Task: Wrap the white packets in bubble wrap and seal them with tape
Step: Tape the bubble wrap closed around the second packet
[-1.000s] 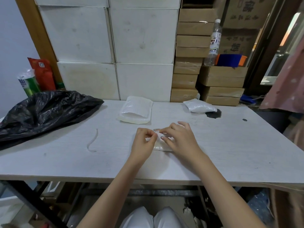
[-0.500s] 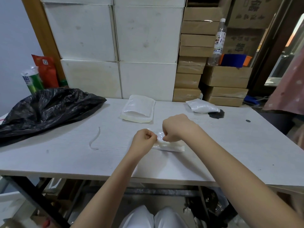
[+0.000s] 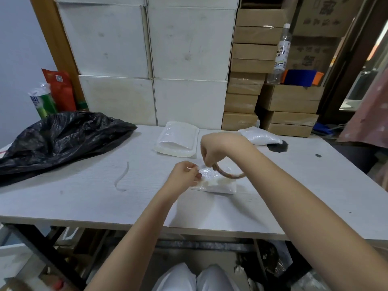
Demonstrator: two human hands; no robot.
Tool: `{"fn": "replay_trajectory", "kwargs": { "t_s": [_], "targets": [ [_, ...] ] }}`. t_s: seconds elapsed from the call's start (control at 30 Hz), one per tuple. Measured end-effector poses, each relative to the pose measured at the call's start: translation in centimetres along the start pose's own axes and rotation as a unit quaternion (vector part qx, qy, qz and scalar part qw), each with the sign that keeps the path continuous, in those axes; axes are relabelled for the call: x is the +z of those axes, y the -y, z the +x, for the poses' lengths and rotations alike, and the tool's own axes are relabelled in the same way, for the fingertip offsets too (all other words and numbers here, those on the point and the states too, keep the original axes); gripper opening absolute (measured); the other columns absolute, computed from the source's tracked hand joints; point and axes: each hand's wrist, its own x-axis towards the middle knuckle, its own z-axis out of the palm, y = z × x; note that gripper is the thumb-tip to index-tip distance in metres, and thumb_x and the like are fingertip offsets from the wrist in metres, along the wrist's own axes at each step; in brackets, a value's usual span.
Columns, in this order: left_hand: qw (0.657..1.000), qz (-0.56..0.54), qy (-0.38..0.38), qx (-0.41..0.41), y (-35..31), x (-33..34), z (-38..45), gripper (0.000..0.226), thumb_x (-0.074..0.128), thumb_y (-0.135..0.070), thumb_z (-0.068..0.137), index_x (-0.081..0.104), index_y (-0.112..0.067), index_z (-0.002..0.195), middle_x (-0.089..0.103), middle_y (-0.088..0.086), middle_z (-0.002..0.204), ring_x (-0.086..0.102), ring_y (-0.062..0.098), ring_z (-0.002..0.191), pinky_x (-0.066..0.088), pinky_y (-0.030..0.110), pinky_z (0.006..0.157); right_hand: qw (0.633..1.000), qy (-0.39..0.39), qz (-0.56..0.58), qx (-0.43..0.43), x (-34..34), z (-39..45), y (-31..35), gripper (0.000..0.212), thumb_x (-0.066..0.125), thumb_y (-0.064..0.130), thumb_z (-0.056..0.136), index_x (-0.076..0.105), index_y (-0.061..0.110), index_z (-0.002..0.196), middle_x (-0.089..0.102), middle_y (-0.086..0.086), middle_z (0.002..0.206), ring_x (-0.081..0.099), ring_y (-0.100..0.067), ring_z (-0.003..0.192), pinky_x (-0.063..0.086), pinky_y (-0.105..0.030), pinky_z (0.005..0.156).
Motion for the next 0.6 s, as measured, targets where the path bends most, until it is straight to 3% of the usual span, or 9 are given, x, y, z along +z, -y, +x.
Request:
{"fn": "replay_trajectory", "kwargs": {
  "t_s": [0.1, 0.2, 0.37, 0.47, 0.6],
  "targets": [
    [0.996, -0.068, 0.018, -0.055, -0.6, -0.5, 0.0, 0.024, 0.037, -0.011, 0.096, 0.057, 0.002, 0.093, 0.065, 0.019, 0.093, 0.064, 0.024, 0.080, 0.053, 0.028, 0.076, 0.999, 0.014, 0.048, 0.013, 1.0, 1.0, -0.1, 0.026, 0.065, 0.021, 0.083, 0.066, 0.009, 0.106, 0.067, -0.004, 0.110, 0.063, -0.023, 0.103, 0.047, -0.030, 0.075],
    [0.997, -0.048, 0.031, -0.042, -0.4, -1.0, -0.3, 0.028, 0.045, -0.024, 0.097, 0.056, -0.001, 0.087, 0.067, 0.018, 0.094, 0.066, 0.025, 0.087, 0.055, 0.029, 0.079, 0.995, 0.024, 0.098, 0.008, 1.8, 1.6, -0.4, 0.028, 0.066, 0.023, 0.082, 0.068, 0.010, 0.107, 0.067, -0.003, 0.109, 0.062, -0.021, 0.102, 0.045, -0.028, 0.073],
    [0.999, -0.020, 0.030, 0.006, 0.5, -1.2, 0.1, 0.019, 0.057, -0.012, 0.092, 0.047, -0.006, 0.077, 0.067, 0.022, 0.097, 0.068, 0.016, 0.081, 0.058, 0.025, 0.072, 0.992, 0.048, 0.119, 0.006, 2.5, 1.7, -0.5, 0.025, 0.067, 0.029, 0.083, 0.069, 0.011, 0.100, 0.063, 0.000, 0.089, 0.056, -0.019, 0.083, 0.043, -0.027, 0.069],
    [0.999, -0.019, 0.032, 0.000, 0.1, -1.5, 0.1, 0.020, 0.059, -0.010, 0.091, 0.049, -0.005, 0.074, 0.067, 0.026, 0.098, 0.068, 0.015, 0.078, 0.059, 0.019, 0.065, 0.992, 0.078, 0.096, 0.033, 2.9, 1.5, -0.9, 0.033, 0.060, 0.040, 0.087, 0.055, 0.011, 0.074, 0.053, -0.003, 0.068, 0.049, -0.018, 0.061, 0.038, -0.026, 0.057],
    [1.000, 0.023, 0.008, 0.005, -0.3, -2.4, 0.2, 0.018, 0.067, -0.010, 0.085, 0.056, -0.002, 0.072, 0.067, 0.019, 0.087, 0.064, 0.014, 0.065, 0.055, 0.016, 0.055, 0.988, 0.113, 0.101, 0.031, 2.9, 0.9, -1.0, 0.037, 0.046, 0.046, 0.093, 0.060, 0.013, 0.097, 0.052, 0.003, 0.062, 0.036, -0.016, 0.050, 0.033, -0.023, 0.050]
  ]
}}
